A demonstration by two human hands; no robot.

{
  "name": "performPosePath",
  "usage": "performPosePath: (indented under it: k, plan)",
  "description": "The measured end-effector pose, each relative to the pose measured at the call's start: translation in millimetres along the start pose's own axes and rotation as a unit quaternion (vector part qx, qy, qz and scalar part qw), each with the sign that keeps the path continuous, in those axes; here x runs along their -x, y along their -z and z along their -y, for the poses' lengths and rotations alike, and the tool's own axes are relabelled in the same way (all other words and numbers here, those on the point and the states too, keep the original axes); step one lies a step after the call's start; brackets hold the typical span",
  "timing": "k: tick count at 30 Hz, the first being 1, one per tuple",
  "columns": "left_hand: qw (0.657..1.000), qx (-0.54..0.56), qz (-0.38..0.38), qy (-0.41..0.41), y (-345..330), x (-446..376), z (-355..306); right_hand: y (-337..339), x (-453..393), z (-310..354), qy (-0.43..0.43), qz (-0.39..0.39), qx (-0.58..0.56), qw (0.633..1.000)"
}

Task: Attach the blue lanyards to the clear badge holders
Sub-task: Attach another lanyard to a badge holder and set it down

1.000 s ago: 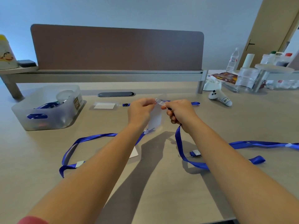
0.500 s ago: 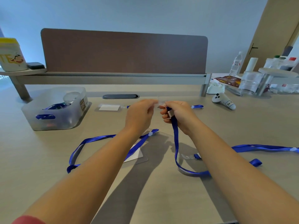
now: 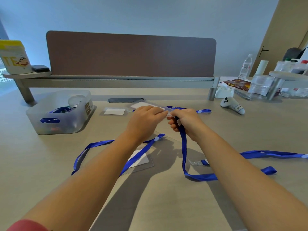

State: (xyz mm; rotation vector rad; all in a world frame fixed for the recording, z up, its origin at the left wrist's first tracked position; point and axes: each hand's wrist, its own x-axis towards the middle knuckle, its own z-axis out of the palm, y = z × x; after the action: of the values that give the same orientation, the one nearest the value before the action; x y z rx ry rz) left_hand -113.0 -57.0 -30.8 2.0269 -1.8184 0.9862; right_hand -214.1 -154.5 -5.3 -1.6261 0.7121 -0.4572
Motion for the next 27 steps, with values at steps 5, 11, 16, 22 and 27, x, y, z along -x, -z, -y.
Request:
performPosePath:
  k: [5, 11, 16, 22, 27]
  plan:
    - [0.994, 0.071, 0.015, 0.087, 5.1, -1.9, -1.9, -1.5, -3.0, 1.2, 0.028, 0.002, 0.008, 1.0]
    - [0.911, 0.291, 0.131, 0.261, 23.7, -16.6, -5.6, -3.4, -4.5, 1.9, 0.087, 0.009, 0.06, 0.994]
    - [0.847, 0.389, 0.123, 0.34, 30.1, -29.2, -3.5, -5.1, -3.4, 3.4, 0.137, 0.011, 0.134, 0.981]
    - [0.862, 0.348, 0.178, 0.323, 34.7, -37.7, 1.1, -4.1, -1.0, 3.4, 0.172, 0.017, 0.179, 0.969]
    - [0.878, 0.322, 0.174, 0.31, 38.7, -38.9, 3.7, -6.3, -1.4, 4.5, 0.207, 0.005, 0.224, 0.952]
